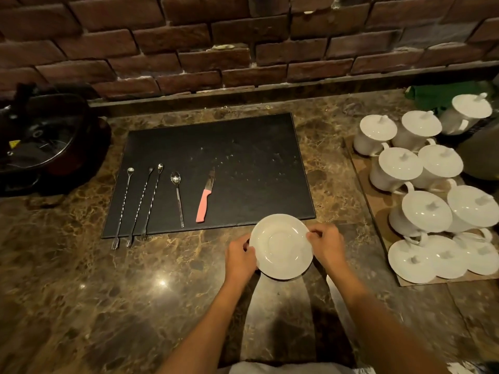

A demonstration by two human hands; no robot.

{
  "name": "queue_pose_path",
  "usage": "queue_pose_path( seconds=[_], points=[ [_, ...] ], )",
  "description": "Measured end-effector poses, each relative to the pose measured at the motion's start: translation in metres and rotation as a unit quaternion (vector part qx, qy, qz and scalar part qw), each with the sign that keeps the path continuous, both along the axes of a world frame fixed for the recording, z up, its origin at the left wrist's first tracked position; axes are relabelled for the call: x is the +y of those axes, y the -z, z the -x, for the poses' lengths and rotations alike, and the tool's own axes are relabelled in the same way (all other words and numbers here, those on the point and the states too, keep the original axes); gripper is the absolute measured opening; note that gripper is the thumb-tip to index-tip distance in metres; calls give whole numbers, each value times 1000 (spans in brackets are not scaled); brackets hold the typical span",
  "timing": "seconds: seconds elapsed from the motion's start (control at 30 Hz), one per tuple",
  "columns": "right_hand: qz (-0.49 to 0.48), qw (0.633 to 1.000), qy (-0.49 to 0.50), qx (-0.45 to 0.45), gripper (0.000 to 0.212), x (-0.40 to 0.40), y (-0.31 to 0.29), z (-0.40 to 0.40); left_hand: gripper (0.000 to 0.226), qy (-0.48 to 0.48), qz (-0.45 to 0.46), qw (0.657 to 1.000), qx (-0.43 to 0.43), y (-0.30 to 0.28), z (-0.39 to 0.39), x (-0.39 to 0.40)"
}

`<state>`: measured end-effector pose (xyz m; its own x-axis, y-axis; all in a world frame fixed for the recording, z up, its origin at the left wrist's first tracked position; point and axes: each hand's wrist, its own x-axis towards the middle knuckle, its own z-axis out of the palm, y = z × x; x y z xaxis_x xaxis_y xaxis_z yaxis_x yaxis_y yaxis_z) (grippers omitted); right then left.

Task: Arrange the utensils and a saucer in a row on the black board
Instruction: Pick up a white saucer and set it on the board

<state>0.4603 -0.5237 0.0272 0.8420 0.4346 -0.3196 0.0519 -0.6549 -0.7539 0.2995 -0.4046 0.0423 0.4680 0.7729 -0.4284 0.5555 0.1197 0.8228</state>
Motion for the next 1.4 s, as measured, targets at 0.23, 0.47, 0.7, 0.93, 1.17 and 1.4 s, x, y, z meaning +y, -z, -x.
queue_pose_path(
  seconds=[0.23,0.47,0.7,0.93,1.17,1.4],
  points=[
    [1,1000,-19,24,19,-5,9,0,46,-5,30,999,-29,-1,3,-1],
    [3,999,-4,52,30,0,11,-4,56,-33,74,996,-34,-5,-4,8],
    [-46,998,11,35,23,39,-9,-39,50,-2,45,998,-38,-16,-42,55],
    [-42,999,10,24,29,91,-10,-90,34,-6,39,999,-35,-17,-90,102],
    [-18,999,30,30,42,103,11,-114,35,0,40,999,-22,-3,-116,111],
    [-15,1000,15,8,21,96,18,-110,32,-1,31,999,-42,9,-112,104]
  ],
)
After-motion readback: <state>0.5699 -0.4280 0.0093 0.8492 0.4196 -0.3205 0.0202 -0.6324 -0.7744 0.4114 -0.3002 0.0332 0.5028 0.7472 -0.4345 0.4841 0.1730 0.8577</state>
